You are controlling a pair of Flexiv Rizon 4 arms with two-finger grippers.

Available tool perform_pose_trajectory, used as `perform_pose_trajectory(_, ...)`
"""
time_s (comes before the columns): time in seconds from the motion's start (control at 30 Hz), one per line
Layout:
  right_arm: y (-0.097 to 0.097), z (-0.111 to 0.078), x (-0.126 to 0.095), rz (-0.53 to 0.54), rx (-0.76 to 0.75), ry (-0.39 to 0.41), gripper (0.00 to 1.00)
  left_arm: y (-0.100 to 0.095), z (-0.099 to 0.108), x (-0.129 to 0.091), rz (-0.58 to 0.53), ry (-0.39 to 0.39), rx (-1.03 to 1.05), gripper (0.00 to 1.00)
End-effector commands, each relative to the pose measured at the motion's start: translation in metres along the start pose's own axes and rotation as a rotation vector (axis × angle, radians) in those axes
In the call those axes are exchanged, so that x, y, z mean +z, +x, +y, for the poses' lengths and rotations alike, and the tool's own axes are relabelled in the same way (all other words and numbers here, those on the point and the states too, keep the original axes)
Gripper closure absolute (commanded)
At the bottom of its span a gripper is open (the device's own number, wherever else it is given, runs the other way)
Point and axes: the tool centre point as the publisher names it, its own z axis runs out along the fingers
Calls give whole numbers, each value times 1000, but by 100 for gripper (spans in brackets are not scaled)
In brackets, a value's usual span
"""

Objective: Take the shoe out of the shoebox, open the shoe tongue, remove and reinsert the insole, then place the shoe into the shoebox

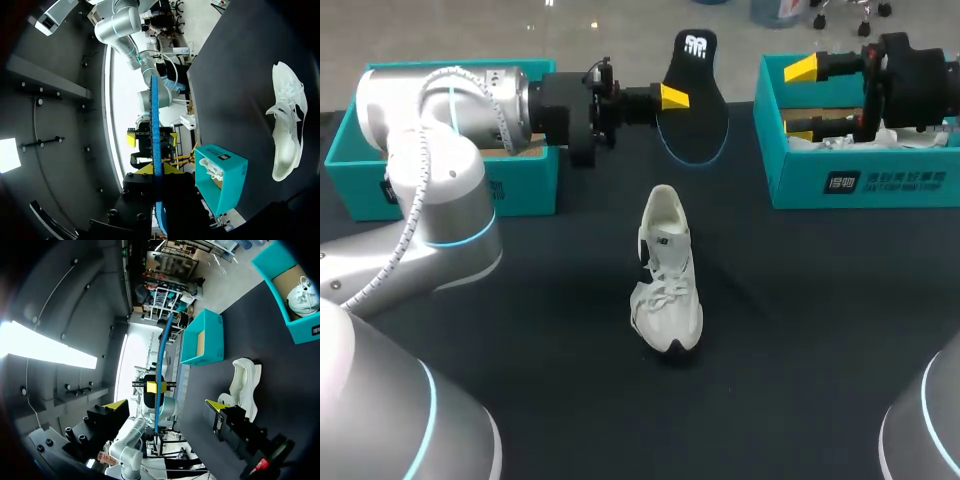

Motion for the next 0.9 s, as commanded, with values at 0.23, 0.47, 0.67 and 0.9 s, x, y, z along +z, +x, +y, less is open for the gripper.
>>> perform_pose_trajectory(0.23, -7, -10, 3, 20, 13, 37, 0, 0, 1, 1, 0, 1, 1, 100)
perform_pose_trajectory(0.47, -18, -23, -5, 20, 33, 76, 0, 0, 1, 1, 0, 1, 1, 100)
perform_pose_trajectory(0.67, -18, -24, -8, 18, 38, 99, 0, 1, 0, 2, -7, 3, -13, 100)
perform_pose_trajectory(0.9, -18, -24, -8, 18, 38, 99, 0, -4, -6, 0, -64, -22, -143, 100)
